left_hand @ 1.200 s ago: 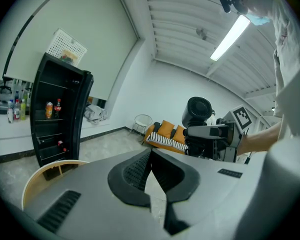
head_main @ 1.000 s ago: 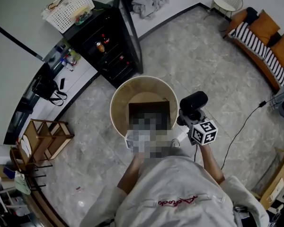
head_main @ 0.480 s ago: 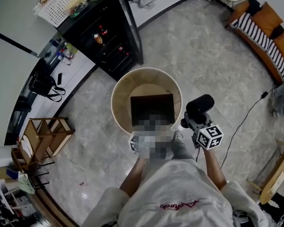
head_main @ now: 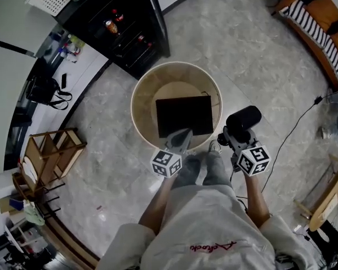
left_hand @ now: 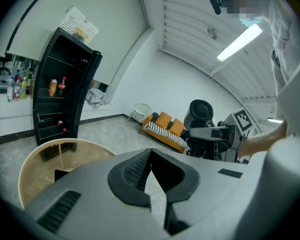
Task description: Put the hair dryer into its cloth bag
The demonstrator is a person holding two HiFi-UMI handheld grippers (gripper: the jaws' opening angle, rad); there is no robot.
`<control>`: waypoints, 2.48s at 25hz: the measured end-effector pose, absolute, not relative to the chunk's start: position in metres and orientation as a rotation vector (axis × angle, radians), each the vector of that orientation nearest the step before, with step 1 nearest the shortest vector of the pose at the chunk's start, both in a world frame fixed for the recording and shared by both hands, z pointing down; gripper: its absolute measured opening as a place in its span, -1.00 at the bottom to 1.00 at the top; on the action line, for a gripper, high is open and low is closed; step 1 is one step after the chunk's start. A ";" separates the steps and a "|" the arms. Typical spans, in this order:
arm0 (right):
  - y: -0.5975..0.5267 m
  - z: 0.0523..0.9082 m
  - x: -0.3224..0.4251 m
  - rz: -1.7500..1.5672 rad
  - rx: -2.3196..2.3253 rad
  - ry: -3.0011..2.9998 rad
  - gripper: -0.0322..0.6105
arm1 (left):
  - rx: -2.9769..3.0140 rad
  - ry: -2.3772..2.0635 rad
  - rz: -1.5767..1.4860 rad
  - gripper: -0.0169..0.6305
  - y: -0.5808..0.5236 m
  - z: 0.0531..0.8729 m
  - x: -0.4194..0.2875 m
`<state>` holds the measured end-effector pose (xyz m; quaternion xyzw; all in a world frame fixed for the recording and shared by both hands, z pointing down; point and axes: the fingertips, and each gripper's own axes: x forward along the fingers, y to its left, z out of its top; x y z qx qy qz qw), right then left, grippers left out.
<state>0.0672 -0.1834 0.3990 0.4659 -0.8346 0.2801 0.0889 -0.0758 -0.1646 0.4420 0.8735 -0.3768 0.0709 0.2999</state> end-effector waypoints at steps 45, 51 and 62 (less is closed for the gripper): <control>-0.081 0.673 0.113 1.193 1.211 -2.318 -0.28 | 2.097 -0.934 0.388 -0.85 -0.111 0.724 -0.001; -0.086 0.678 0.134 1.199 1.188 -2.324 -0.28 | 2.096 -0.982 0.405 -0.85 -0.137 0.735 0.021; -0.091 0.693 0.176 1.234 1.197 -2.317 -0.28 | 2.022 -1.067 0.766 -0.38 -0.152 0.777 0.058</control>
